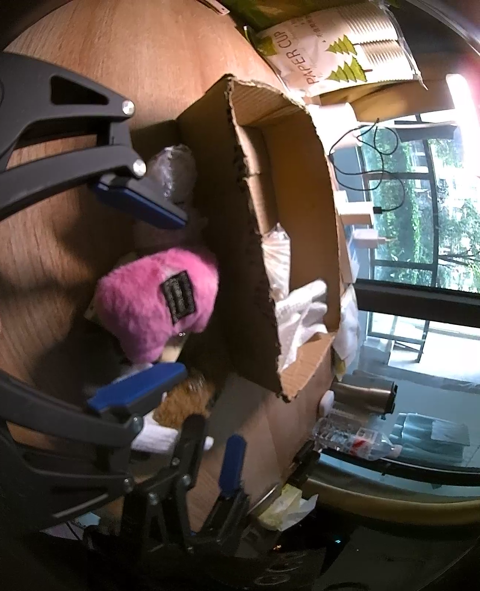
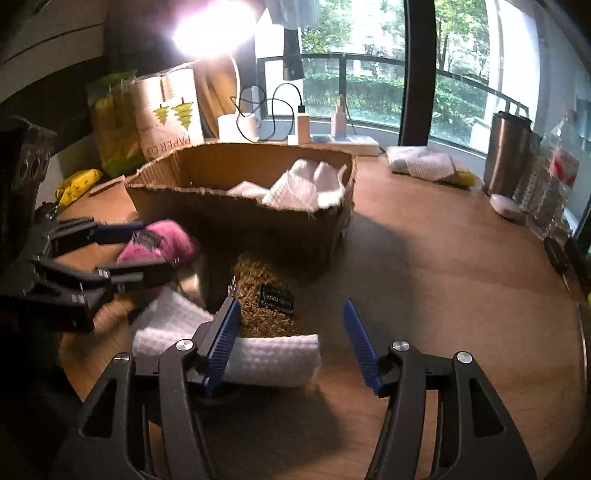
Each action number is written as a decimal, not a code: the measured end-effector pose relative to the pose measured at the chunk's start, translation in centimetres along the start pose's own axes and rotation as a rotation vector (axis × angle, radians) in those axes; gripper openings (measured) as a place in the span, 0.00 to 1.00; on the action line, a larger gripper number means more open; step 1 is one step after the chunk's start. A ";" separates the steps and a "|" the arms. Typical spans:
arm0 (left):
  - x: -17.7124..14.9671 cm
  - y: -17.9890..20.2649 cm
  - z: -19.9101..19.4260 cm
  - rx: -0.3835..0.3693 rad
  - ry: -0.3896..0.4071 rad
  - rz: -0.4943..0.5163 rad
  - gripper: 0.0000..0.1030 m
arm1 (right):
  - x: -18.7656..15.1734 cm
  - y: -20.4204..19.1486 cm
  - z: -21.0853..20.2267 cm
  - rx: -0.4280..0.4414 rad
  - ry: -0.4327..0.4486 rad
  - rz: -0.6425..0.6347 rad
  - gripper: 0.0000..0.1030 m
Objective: Organize soft objects
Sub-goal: 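Grasp the pink plush with the left tool while the right tool grasps the brown plush, then lower the pink plush into the box with the left tool while the right tool carries the brown plush there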
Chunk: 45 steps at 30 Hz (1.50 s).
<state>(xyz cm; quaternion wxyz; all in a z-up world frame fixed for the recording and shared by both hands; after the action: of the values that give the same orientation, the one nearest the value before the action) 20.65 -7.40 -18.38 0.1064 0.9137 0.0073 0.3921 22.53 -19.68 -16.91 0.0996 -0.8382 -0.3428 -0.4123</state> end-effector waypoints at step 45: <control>2.8 0.2 -3.6 -0.043 0.103 0.051 0.38 | 6.4 0.6 -2.7 -0.009 0.214 0.056 0.40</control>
<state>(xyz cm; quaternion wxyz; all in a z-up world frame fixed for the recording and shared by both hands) 20.02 -6.67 -13.93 0.1156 0.8897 -0.0189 0.4413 23.94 -18.20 -10.21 0.1431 -0.7991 -0.3048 -0.4981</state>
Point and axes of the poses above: each gripper's, at about its wrist camera, not at the fingertips, and z roughly the way its jaws point, y to its right, x to its top, the point moved 10 cm from there along z, roughly the way its jaws point, and after that the axes turned 6 degrees about -z, right-handed, at the moved point
